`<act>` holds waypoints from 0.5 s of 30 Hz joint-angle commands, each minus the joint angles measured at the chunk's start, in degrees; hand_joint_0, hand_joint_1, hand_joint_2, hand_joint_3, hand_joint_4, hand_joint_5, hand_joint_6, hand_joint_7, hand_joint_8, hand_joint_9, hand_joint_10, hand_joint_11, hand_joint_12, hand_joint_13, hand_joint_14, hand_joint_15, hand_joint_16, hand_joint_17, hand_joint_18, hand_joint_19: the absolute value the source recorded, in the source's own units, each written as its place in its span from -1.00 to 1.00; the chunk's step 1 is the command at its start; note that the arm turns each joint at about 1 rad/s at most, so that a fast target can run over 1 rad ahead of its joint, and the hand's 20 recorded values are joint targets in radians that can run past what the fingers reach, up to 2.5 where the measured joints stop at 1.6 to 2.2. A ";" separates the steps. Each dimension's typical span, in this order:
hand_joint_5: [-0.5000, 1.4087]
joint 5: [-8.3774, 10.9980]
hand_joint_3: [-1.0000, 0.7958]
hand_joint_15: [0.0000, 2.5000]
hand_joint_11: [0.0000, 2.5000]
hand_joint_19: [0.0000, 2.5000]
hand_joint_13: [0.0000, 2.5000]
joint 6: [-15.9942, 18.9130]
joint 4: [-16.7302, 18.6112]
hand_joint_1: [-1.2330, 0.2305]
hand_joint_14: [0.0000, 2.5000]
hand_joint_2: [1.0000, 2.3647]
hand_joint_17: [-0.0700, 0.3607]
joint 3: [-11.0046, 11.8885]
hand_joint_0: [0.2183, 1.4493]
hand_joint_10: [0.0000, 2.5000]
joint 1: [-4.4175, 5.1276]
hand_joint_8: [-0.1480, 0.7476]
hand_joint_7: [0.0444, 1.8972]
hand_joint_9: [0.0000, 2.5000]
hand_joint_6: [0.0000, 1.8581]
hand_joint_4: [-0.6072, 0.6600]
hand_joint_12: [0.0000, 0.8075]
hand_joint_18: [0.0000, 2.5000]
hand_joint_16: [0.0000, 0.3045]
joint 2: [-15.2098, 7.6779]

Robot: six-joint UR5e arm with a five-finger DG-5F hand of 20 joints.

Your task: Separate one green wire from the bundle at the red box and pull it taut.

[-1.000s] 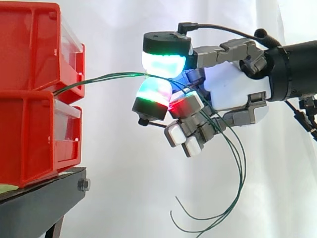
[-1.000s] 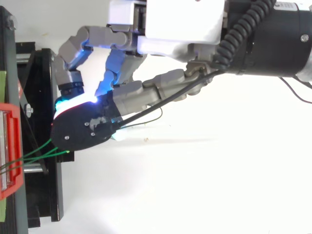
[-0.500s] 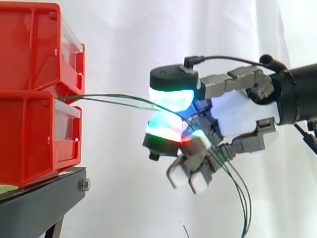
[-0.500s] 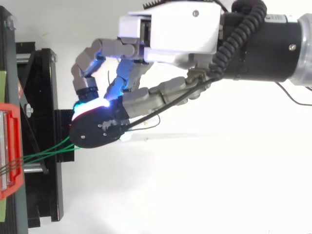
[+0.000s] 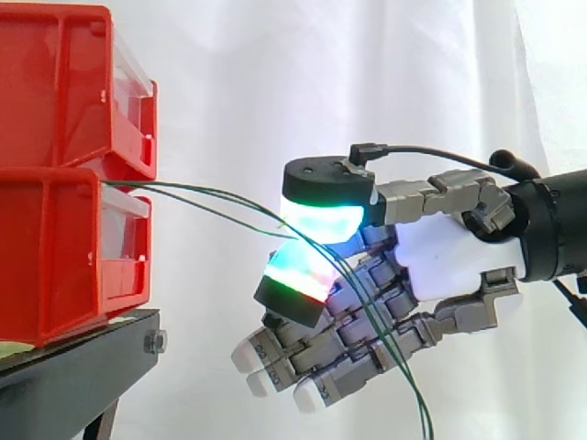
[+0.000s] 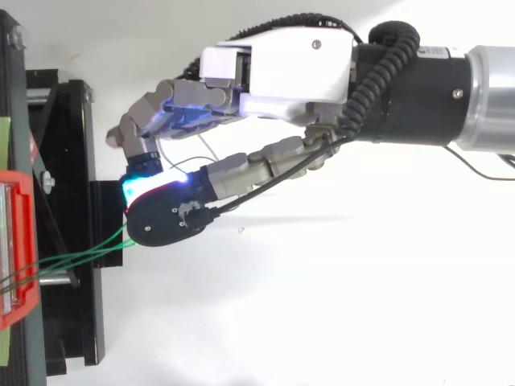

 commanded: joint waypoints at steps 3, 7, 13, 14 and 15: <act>-0.61 0.03 0.11 -1.00 -1.00 -1.00 -0.86 0.13 1.76 -0.37 -1.00 -0.99 -0.09 -2.12 -0.37 -1.00 0.09 -0.19 0.30 -0.86 -0.06 -0.10 -0.16 -0.82 -0.63 0.00; -0.61 -0.14 0.11 -1.00 -1.00 -1.00 -0.84 0.39 5.72 -0.37 -1.00 -0.99 -0.09 -5.28 -0.37 -1.00 0.18 -0.18 0.31 -0.85 -0.06 -0.08 -0.15 -0.81 -0.63 0.00; -0.62 -0.14 0.11 -1.00 -1.00 -1.00 -0.81 0.48 12.13 -0.36 -1.00 -0.99 -0.08 -7.56 -0.37 -1.00 0.26 -0.14 0.30 -0.82 -0.06 -0.06 -0.14 -0.78 -0.62 0.00; -0.62 -0.06 0.11 -1.00 -1.00 -1.00 -0.80 0.39 12.66 -0.36 -1.00 -0.99 -0.08 -7.56 -0.37 -1.00 0.26 -0.13 0.29 -0.81 -0.06 -0.05 -0.14 -0.78 -0.62 0.00; -0.62 -0.06 0.11 -1.00 -1.00 -1.00 -0.80 0.39 12.66 -0.36 -1.00 -0.99 -0.08 -7.56 -0.37 -1.00 0.26 -0.13 0.30 -0.81 -0.06 -0.06 -0.13 -0.77 -0.62 0.00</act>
